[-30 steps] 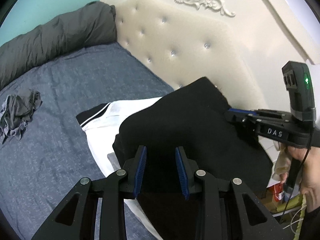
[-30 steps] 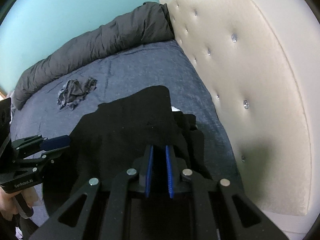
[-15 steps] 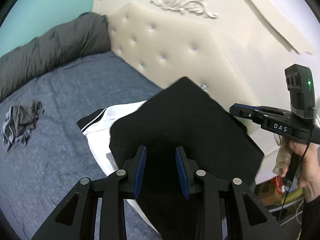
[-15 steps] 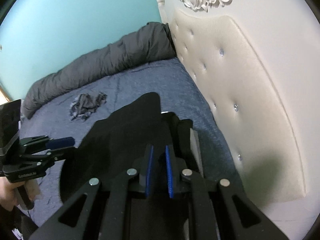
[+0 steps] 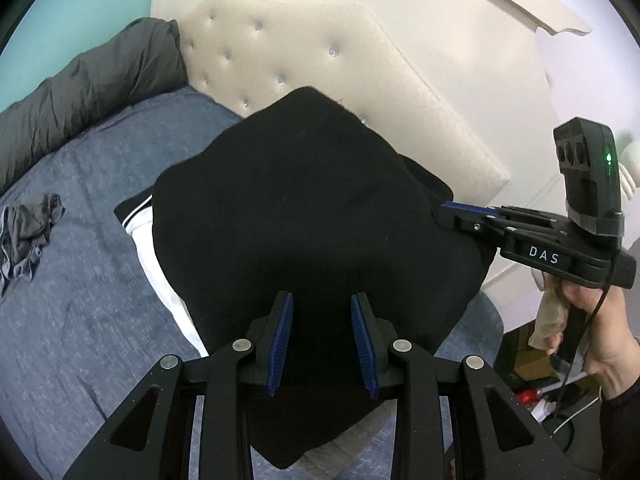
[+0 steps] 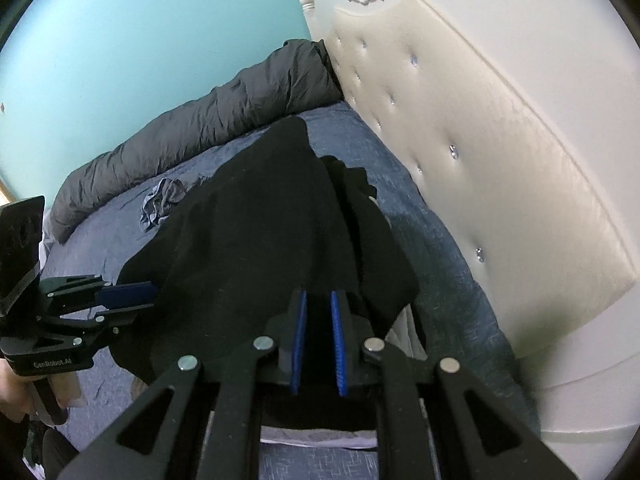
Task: Fold clothes
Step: 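Lower the black garment onto the grey and white clothes stack with both tools, then open both tools and release the black garment on the stack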
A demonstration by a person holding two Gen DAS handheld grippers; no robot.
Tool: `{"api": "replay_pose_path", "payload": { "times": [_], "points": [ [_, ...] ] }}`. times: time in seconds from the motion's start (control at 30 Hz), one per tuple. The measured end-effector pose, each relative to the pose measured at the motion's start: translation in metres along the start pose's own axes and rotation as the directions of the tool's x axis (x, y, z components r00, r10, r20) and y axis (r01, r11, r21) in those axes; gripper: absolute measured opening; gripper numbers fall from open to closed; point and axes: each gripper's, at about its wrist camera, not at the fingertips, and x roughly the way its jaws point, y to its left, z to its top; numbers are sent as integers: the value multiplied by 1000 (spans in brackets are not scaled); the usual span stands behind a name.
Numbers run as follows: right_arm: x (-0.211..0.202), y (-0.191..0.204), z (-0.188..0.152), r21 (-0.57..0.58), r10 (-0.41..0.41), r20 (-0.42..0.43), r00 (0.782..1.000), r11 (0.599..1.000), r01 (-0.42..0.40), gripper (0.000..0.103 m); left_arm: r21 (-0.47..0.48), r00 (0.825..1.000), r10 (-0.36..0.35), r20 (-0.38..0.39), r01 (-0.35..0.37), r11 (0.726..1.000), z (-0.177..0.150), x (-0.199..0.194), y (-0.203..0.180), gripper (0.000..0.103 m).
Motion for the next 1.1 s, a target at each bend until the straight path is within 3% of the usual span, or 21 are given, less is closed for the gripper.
{"api": "replay_pose_path", "payload": {
  "times": [0.37,0.73,1.1],
  "points": [
    [0,1,-12,-4,-60,16,998,998,60,10,-96,995,0,104,10,995,-26,-22,10,33],
    [-25,11,-13,33,-100,100,990,995,97,10,-164,992,-11,125,32,986,-36,-33,24,33],
    [-60,27,-20,44,-88,166,982,996,82,10,-186,988,14,151,15,983,-42,-58,26,33]
  ]
}}
